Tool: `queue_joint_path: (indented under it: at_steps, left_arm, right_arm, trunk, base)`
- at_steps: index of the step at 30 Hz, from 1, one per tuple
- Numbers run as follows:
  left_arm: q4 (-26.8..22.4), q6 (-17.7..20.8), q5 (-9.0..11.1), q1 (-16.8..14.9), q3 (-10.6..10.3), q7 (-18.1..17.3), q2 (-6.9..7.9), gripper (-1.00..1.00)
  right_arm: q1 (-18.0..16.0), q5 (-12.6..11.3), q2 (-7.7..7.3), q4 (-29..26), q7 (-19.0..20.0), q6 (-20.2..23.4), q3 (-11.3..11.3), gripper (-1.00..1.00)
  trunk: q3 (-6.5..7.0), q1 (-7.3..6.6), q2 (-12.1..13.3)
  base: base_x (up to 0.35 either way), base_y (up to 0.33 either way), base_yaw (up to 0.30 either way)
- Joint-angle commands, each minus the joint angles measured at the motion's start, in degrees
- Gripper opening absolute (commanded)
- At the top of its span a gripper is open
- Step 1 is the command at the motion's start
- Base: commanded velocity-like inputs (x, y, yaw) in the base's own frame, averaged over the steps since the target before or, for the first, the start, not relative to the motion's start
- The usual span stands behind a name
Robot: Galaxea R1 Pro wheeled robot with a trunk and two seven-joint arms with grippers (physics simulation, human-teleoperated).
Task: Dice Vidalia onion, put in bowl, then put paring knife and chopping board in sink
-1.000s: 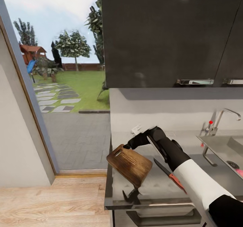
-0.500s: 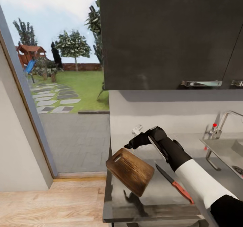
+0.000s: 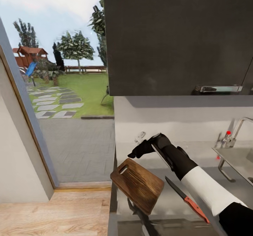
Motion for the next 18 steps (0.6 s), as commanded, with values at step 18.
queue_joint_path:
  at_steps: [18]
  left_arm:
    - [0.0, -0.1, 0.5, 0.0, 0.0, 0.0, -0.03, 1.00]
  right_arm:
    - [0.0, 0.1, -0.47, 1.3, 1.7, -1.8, 0.7, 1.00]
  trunk:
    - [-0.02, 0.02, 0.0]
  base:
    - [0.000, 0.000, 0.000]
